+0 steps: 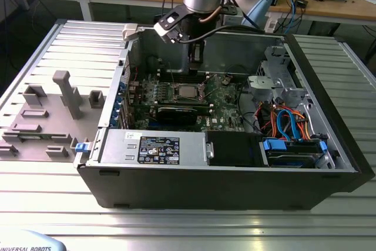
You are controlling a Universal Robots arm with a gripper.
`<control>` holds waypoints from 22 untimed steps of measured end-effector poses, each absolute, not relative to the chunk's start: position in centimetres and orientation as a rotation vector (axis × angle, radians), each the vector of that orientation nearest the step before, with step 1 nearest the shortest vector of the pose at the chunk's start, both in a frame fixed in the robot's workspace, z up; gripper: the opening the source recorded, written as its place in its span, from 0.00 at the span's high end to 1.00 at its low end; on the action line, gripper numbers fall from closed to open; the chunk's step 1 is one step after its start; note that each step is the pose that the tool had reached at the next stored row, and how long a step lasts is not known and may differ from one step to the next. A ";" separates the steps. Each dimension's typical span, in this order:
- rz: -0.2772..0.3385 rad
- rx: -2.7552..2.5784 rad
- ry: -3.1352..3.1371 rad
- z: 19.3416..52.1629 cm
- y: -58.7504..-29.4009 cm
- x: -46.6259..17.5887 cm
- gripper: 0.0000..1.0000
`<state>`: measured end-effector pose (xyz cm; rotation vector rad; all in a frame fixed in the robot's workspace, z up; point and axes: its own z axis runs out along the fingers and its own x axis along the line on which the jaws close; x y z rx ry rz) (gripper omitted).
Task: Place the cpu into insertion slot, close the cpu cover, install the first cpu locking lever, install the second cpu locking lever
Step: 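Close the cpu cover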
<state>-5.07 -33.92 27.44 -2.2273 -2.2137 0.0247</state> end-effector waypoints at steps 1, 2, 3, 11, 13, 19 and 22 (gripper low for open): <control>0.025 -2.227 -2.214 27.4 -33.9 -5.0 0.89; 0.025 -2.227 -2.214 27.4 -33.9 -5.0 0.89; 0.025 -2.227 -2.214 27.4 -33.9 -5.0 0.89; 0.025 -2.227 -2.214 27.4 -33.9 -4.8 0.89; 0.025 -2.227 -2.214 27.4 -33.9 -4.8 0.89; 0.025 -2.227 -2.214 27.4 -33.9 -4.6 0.89; 0.025 -2.227 -2.214 27.4 -33.9 -4.6 0.89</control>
